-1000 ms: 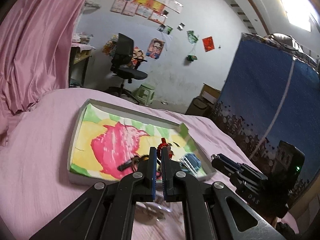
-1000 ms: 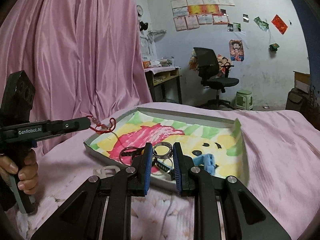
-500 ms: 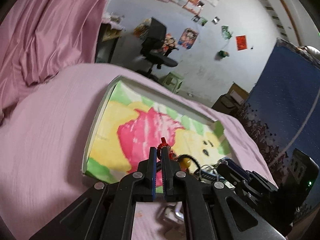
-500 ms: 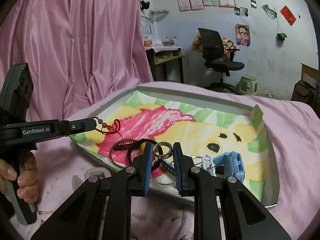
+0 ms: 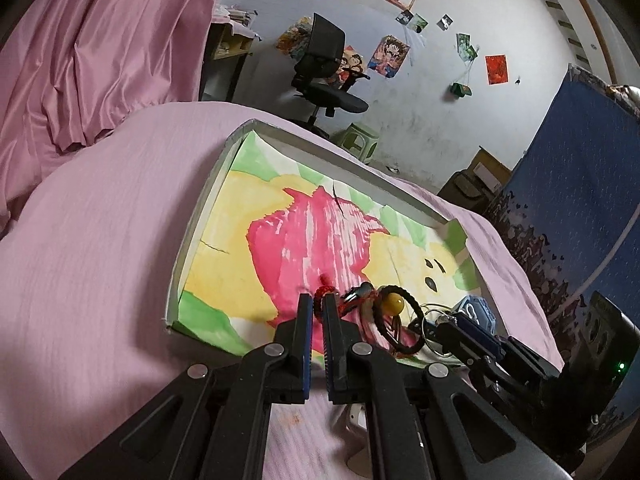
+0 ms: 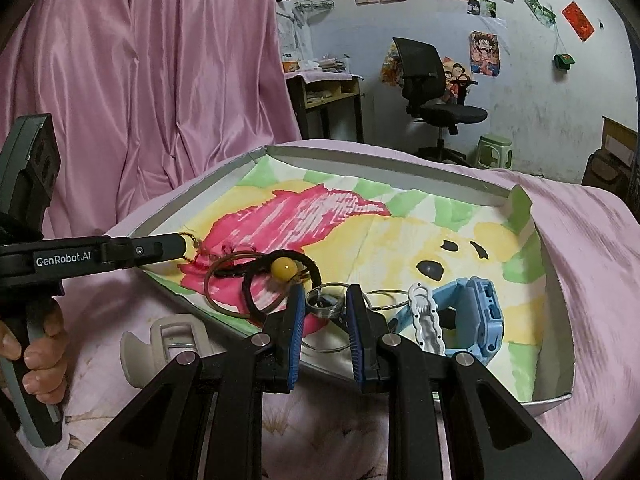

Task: Organize jewelry
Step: 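Carry the silver ring and red cord into the tray and open both tools, then withdraw both tools from the tray back toward the grey claw clip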

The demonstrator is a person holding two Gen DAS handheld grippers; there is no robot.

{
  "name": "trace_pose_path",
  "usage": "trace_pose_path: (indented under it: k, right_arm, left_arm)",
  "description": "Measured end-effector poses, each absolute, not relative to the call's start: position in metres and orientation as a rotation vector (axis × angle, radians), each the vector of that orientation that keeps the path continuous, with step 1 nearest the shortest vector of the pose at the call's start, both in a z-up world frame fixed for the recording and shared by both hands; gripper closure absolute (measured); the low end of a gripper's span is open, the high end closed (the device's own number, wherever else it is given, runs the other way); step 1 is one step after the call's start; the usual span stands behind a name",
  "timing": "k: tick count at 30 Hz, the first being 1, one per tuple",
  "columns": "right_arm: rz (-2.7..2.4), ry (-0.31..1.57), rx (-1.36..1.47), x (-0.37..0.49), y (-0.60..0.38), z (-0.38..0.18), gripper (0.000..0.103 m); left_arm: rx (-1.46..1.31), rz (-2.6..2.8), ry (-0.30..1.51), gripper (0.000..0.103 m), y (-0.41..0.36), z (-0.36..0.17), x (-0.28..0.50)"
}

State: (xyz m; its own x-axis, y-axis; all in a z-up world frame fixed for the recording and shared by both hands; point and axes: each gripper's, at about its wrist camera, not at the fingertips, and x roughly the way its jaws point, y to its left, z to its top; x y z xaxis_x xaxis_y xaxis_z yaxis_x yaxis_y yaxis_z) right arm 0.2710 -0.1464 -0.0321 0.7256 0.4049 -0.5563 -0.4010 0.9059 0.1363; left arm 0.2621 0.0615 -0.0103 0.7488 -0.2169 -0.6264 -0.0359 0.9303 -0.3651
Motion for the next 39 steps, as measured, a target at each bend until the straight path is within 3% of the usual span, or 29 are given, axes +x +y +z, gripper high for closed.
trace_pose_path:
  k: [6, 13, 17, 23, 28, 39]
  right_arm:
    - [0.432, 0.596, 0.021, 0.268, -0.151, -0.030, 0.074]
    - [0.394, 0.527, 0.034, 0.254, -0.160, -0.020, 0.057]
    - [0.361, 0.454, 0.047, 0.239, -0.169, -0.008, 0.038]
    - [0.330, 0.346, 0.092, 0.213, -0.185, 0.007, 0.005]
    - [0.309, 0.286, 0.123, 0.194, -0.195, 0.015, 0.002]
    - [0.323, 0.260, 0.103, 0.164, -0.200, 0.019, 0.002]
  left_arm:
    - [-0.343, -0.107, 0.719, 0.089, 0.058, -0.007, 0.259]
    - [-0.304, -0.103, 0.663, 0.052, 0.053, 0.004, 0.244]
    - [-0.272, -0.081, 0.619, 0.030, 0.050, 0.012, 0.230]
    - [-0.237, -0.046, 0.556, 0.009, 0.049, 0.021, 0.207]
    - [-0.196, -0.013, 0.503, 0.002, 0.047, 0.028, 0.184]
    - [-0.135, -0.013, 0.467, 0.001, 0.041, 0.033, 0.150]
